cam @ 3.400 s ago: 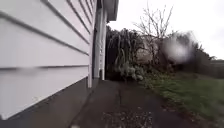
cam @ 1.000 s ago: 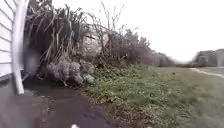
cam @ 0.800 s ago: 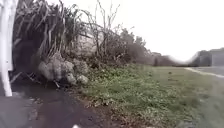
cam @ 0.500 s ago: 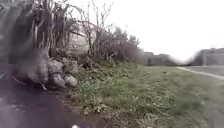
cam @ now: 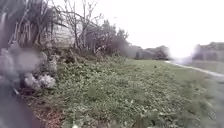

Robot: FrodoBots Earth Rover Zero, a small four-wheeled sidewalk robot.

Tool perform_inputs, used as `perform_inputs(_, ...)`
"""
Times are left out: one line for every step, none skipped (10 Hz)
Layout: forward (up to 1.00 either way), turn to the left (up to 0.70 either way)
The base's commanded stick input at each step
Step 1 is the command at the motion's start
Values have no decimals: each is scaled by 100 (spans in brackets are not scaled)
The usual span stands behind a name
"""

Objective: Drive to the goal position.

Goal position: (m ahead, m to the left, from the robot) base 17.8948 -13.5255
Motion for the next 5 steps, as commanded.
perform_inputs(70,-35)
perform_inputs(70,-35)
perform_inputs(70,-35)
perform_inputs(70,-35)
perform_inputs(70,-35)
